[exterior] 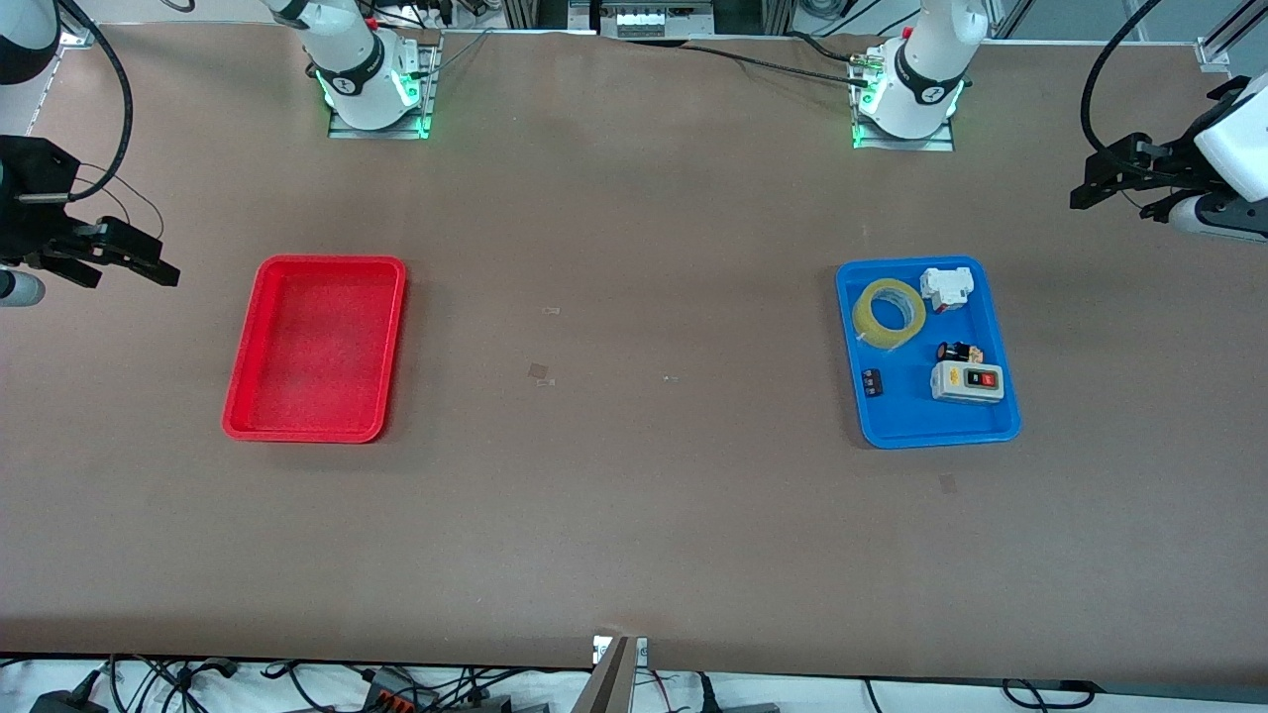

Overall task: Place and move tape with both arms
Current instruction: 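Reach the left gripper down to the yellow tape roll on the blue tray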

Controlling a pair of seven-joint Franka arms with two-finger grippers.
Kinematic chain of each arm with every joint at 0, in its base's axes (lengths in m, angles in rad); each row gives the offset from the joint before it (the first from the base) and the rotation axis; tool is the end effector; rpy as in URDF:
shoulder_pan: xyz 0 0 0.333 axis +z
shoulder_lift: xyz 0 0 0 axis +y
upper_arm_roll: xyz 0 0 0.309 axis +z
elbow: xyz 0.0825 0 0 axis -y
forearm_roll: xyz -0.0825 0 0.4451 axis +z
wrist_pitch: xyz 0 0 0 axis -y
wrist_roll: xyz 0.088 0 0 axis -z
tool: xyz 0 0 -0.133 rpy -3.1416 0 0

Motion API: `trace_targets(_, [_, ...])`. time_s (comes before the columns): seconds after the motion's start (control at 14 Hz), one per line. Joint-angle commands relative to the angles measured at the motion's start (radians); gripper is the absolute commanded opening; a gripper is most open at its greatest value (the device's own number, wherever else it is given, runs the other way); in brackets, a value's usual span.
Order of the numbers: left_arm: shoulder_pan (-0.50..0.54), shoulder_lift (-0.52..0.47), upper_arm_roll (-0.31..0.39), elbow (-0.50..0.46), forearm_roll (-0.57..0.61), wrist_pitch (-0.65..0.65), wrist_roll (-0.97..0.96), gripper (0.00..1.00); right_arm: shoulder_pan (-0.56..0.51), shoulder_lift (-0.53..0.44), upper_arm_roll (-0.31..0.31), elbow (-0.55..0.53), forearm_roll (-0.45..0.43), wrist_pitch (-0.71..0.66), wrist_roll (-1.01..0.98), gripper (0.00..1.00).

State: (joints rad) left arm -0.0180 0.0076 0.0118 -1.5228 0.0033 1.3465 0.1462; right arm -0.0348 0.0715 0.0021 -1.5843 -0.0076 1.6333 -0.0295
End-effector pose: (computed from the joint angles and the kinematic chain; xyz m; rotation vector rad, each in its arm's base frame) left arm 0.5884 -0.0032 0.5949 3.1099 -0.2367 -0.2873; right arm 0.6395 -0.0219 0.5448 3.1347 -0.0041 -0.0356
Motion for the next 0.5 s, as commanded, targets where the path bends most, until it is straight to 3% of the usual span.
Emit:
trace_targets(0.0, [0.0, -0.002, -0.004, -0.006, -0.008, -0.015, 0.001, 1.0, -0.002, -0.028, 0.01, -0.019, -0.015, -0.006, -0.017, 1.0])
trace_targets(0.21, [-0.003, 0.011, -0.004, -0.1, -0.009, 0.022, 0.013, 1.0, 0.0, -0.024, 0.012, -0.019, -0.012, -0.007, -0.013, 1.0])
trace_targets(0.43, [-0.002, 0.047, -0.049, -0.259, -0.009, 0.193, 0.013, 1.0, 0.0, -0.024, 0.012, -0.014, -0.008, -0.01, -0.003, 1.0])
